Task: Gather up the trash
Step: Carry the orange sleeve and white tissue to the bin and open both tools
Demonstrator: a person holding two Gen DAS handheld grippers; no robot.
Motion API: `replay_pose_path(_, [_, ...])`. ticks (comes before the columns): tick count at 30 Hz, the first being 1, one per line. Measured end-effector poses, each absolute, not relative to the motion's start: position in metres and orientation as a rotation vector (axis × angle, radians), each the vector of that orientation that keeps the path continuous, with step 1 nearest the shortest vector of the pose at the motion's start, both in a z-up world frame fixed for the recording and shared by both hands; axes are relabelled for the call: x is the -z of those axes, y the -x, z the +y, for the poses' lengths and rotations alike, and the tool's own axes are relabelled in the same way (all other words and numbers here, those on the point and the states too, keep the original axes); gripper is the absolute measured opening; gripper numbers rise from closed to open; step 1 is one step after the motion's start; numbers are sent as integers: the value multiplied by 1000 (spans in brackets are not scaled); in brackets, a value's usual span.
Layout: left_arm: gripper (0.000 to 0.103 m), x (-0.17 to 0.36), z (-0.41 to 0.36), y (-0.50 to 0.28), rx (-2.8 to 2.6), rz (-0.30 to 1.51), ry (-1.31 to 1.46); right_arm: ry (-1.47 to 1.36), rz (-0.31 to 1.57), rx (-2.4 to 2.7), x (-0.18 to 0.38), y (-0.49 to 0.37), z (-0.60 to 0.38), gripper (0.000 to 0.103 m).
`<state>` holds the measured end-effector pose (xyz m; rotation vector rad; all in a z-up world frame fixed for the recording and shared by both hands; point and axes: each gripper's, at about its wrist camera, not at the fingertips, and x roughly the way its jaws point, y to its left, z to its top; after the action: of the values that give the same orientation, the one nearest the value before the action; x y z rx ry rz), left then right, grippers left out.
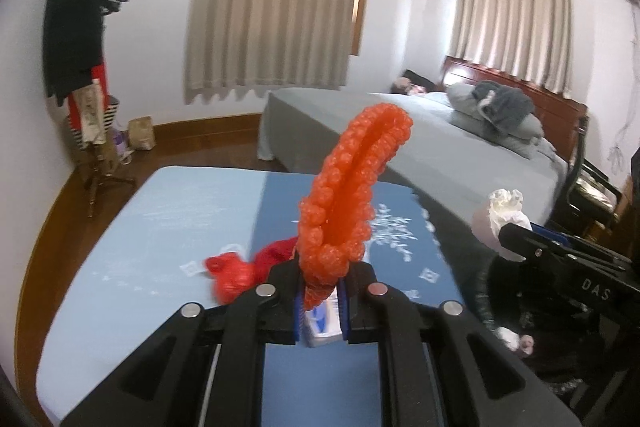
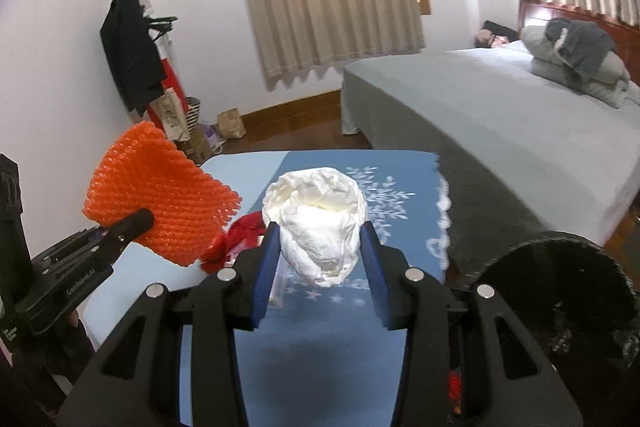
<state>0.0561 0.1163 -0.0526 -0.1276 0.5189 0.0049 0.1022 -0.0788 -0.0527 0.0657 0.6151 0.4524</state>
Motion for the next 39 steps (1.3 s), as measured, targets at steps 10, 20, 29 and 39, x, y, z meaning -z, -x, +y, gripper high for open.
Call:
replay_pose_path(10, [13,43,44,-70,174,507,91,-96,586,-321,46,-81,-147,40])
replay_pose_path(20, [13,46,-34,-87,342,511,55,-124,577,-164,54,-59,-220,40])
replay_pose_path(29, [13,56,-92,-99,449,534,17,-144,582,-53,67,-47,-274,40])
replay_pose_path(39, [13,69,-144,-111,549,571,-3,-165,606,23,83,-43,-311,40])
